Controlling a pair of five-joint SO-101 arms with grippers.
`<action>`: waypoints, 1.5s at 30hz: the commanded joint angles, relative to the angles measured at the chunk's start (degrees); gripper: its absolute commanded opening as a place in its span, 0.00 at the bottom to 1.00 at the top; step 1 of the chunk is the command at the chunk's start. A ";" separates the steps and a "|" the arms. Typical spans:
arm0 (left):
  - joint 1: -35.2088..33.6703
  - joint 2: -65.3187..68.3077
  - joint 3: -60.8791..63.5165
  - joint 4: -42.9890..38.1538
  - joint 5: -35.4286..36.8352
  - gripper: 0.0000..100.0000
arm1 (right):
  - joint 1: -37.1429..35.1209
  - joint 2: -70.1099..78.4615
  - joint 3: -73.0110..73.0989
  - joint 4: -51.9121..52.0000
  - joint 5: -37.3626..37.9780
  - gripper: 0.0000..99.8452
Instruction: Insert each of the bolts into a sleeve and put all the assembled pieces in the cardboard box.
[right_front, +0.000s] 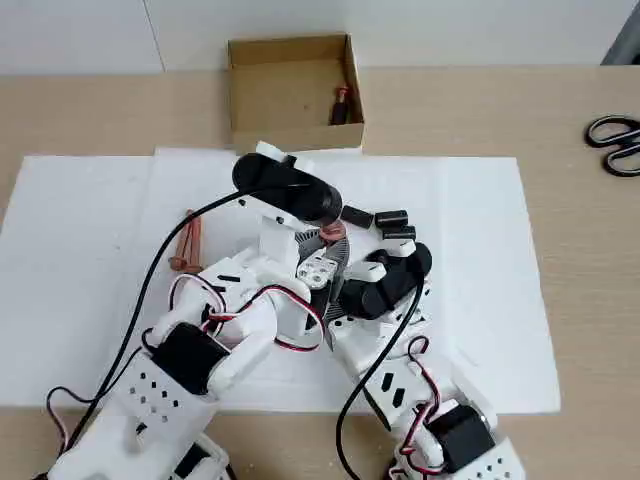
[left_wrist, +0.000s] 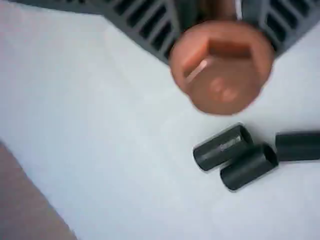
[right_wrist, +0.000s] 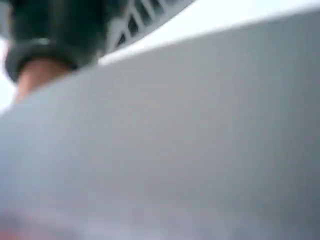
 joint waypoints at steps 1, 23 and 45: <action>-0.26 -0.09 -0.22 1.49 -0.79 0.01 | 0.22 -1.27 -0.79 -1.54 -0.35 0.01; -6.68 -0.18 -24.48 32.70 -0.79 0.29 | 0.22 -1.27 -0.79 -1.54 -0.35 0.01; -39.47 -0.18 -33.10 47.74 -16.26 0.28 | 16.66 33.89 -28.92 0.31 5.80 0.01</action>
